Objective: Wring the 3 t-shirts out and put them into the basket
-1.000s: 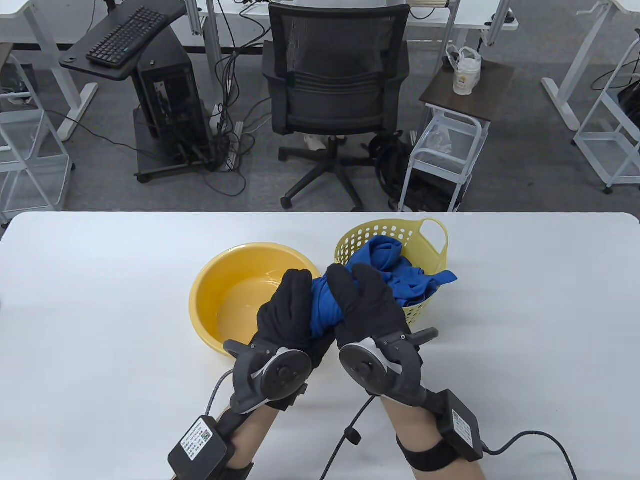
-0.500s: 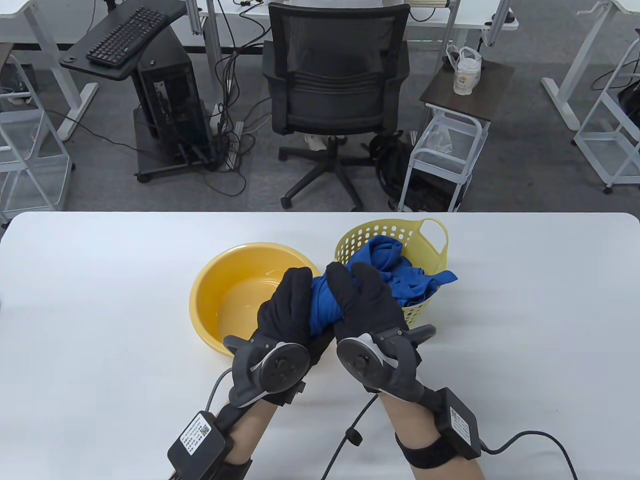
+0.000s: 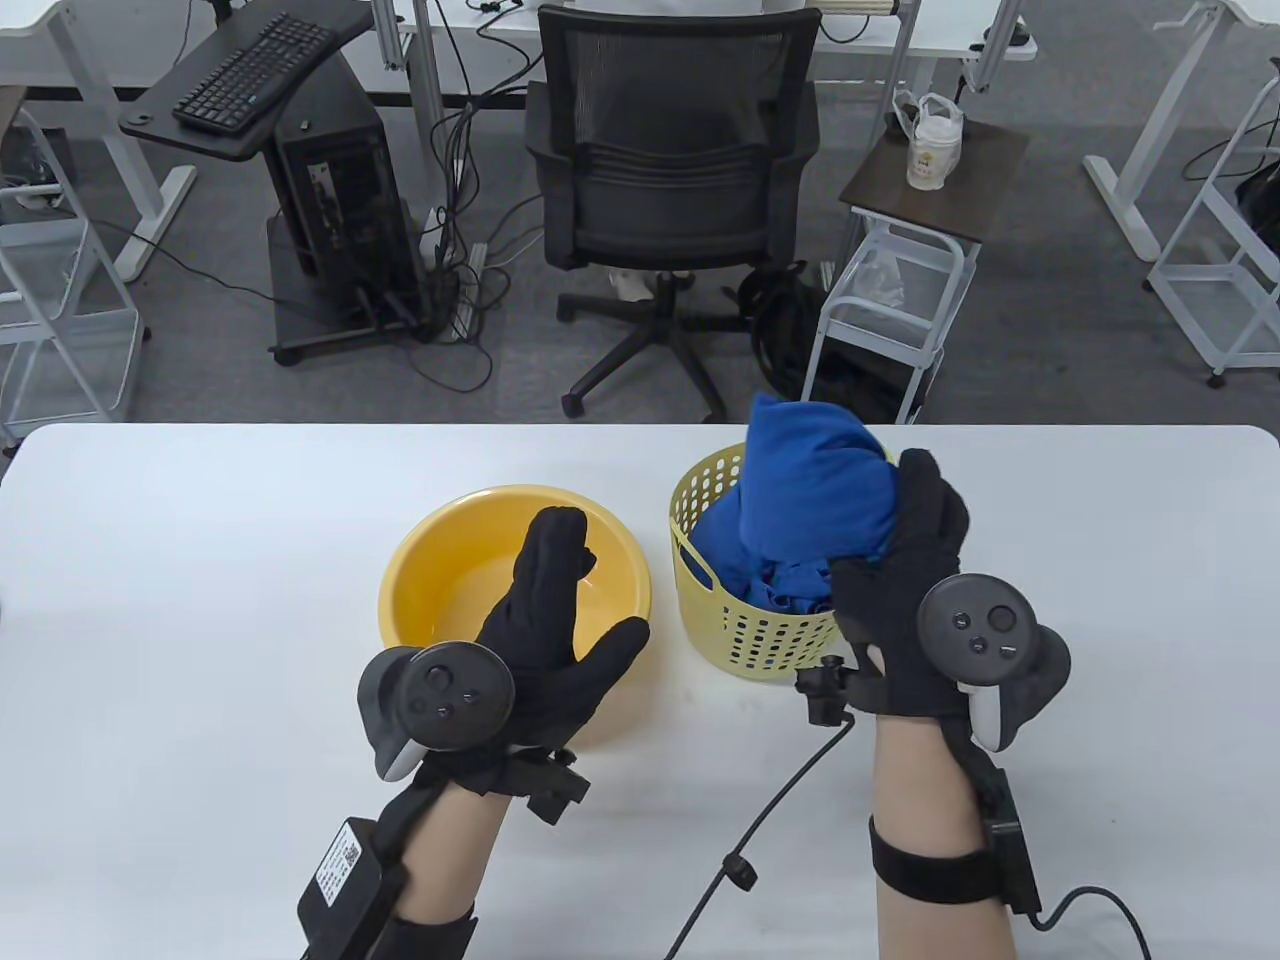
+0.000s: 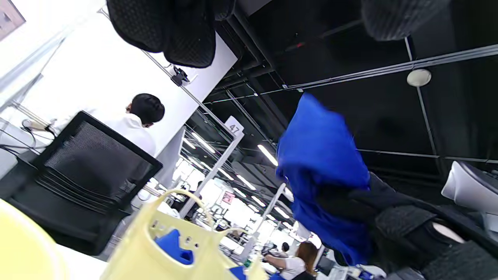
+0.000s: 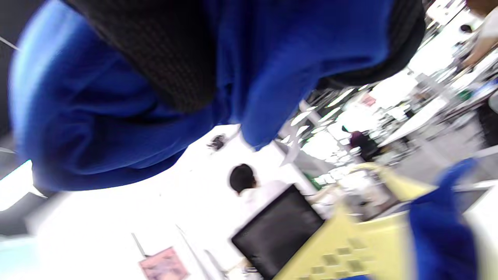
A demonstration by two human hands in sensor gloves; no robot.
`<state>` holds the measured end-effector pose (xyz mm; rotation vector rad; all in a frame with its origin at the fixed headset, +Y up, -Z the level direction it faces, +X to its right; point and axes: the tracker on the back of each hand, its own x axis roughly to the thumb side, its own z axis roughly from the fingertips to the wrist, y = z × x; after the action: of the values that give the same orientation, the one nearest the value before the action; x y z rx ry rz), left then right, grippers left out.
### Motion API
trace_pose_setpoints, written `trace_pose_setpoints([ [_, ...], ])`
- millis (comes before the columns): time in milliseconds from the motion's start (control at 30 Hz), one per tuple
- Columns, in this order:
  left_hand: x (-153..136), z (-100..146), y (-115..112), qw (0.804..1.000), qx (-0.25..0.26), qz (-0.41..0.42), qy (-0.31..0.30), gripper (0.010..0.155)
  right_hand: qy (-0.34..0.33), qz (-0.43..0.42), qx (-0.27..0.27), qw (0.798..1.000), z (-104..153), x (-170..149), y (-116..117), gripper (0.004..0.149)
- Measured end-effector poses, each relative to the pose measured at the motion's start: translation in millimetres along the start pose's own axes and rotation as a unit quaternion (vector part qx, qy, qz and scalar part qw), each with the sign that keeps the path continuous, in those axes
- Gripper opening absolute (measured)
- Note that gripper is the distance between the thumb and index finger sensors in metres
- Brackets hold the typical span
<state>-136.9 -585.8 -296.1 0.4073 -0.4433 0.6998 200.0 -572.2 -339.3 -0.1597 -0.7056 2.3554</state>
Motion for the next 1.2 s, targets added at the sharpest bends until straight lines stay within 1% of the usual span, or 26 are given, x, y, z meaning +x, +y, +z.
trace_pose_setpoints([
  [33, -1.9, -0.9, -1.1, 1.0, -0.005, 0.005, 0.003, 0.09, 0.003, 0.03, 0.022, 0.999, -2.7, -3.4, 8.5, 0.087],
  [100, -5.8, -2.7, -4.3, 1.0, -0.015, 0.027, 0.008, 0.09, -0.02, 0.072, 0.108, 0.991, -5.8, -5.7, 32.4, 0.082],
  [167, -10.2, -4.6, -7.0, 0.999, -0.026, 0.033, 0.013, 0.09, -0.053, 0.105, 0.229, 0.966, -7.0, -8.7, 70.9, 0.067],
  [200, -12.1, -5.0, -7.5, 0.999, -0.03, 0.027, 0.02, 0.09, -0.06, 0.111, 0.273, 0.954, -6.2, -9.8, 87.2, 0.062],
  [233, -14.3, -5.7, -8.3, 0.999, -0.032, 0.019, 0.025, 0.09, -0.056, 0.132, 0.325, 0.935, -4.4, -13.1, 107.3, 0.054],
  [267, -16.9, -6.3, -8.8, 0.999, -0.033, 0.008, 0.031, 0.09, -0.044, 0.153, 0.346, 0.925, -3.4, -15.2, 116.6, 0.056],
  [300, -20.1, -6.9, -9.3, 0.999, -0.034, -0.002, 0.041, 0.09, -0.058, 0.138, 0.294, 0.944, -2.4, -12.4, 115.9, 0.056],
  [333, -22.4, -7.2, -9.6, 0.998, -0.033, -0.009, 0.049, 0.09, -0.058, 0.125, 0.264, 0.955, -3.1, -11.5, 113.5, 0.056],
  [367, -26.5, -7.7, -10.1, 0.997, -0.037, -0.017, 0.065, 0.09, -0.054, 0.111, 0.277, 0.953, -4.0, -12.8, 112.7, 0.056],
  [433, -34.5, -8.7, -11.1, 0.994, -0.047, -0.026, 0.092, 0.09, -0.046, 0.124, 0.319, 0.939, -5.5, -16.9, 109.2, 0.058],
  [533, -48.2, -9.9, -12.3, 0.987, -0.075, -0.021, 0.138, 0.089, -0.056, 0.096, 0.276, 0.955, -4.3, -12.7, 104.2, 0.062],
  [633, -59.7, -9.9, -13.8, 0.975, -0.112, 0.018, 0.189, 0.09, -0.094, 0.09, 0.251, 0.959, -0.2, 1.6, 96.2, 0.07],
  [667, -60.4, -9.3, -13.8, 0.972, -0.106, 0.008, 0.21, 0.091, -0.11, 0.083, 0.241, 0.961, 1.5, 6.6, 94.2, 0.071],
  [733, -59.4, -9.2, -13.8, 0.972, -0.092, -0.048, 0.213, 0.091, -0.132, 0.072, 0.232, 0.961, 4.2, 12.9, 92.3, 0.072],
  [767, -56.6, -9.2, -14.1, 0.967, -0.084, -0.108, 0.215, 0.091, -0.14, 0.071, 0.232, 0.96, 5.5, 15.3, 92.2, 0.073],
  [800, -54.3, -9.1, -14.6, 0.962, -0.08, -0.151, 0.214, 0.091, -0.145, 0.072, 0.235, 0.958, 6.1, 16.1, 92.5, 0.074],
  [833, -50.9, -9.4, -16.1, 0.952, -0.074, -0.217, 0.204, 0.089, -0.152, 0.07, 0.247, 0.954, 6.4, 16.1, 93.8, 0.075],
  [867, -48.2, -9.7, -17.6, 0.944, -0.071, -0.258, 0.191, 0.089, -0.155, 0.066, 0.26, 0.951, 6.1, 14.9, 95.6, 0.076],
  [900, -47.3, -9.9, -19.3, 0.941, -0.074, -0.277, 0.179, 0.089, -0.155, 0.06, 0.268, 0.949, 5.5, 13.1, 97.5, 0.078],
  [967, -46.6, -9.9, -22.4, 0.942, -0.083, -0.273, 0.176, 0.088, -0.152, 0.047, 0.279, 0.947, 3.6, 9.3, 100.5, 0.081],
  [1067, -48.7, -10.5, -24.1, 0.95, -0.082, -0.25, 0.167, 0.09, -0.153, 0.021, 0.291, 0.944, 0.8, 5.4, 99.7, 0.085],
  [1133, -52.7, -10.8, -24.4, 0.955, -0.078, -0.234, 0.167, 0.088, -0.15, 0.002, 0.274, 0.95, -1.7, 3.6, 94.5, 0.088],
  [1200, -56.6, -10.7, -23.9, 0.952, -0.086, -0.236, 0.175, 0.09, -0.149, -0.012, 0.255, 0.955, -3.4, 2.2, 89.4, 0.089],
])
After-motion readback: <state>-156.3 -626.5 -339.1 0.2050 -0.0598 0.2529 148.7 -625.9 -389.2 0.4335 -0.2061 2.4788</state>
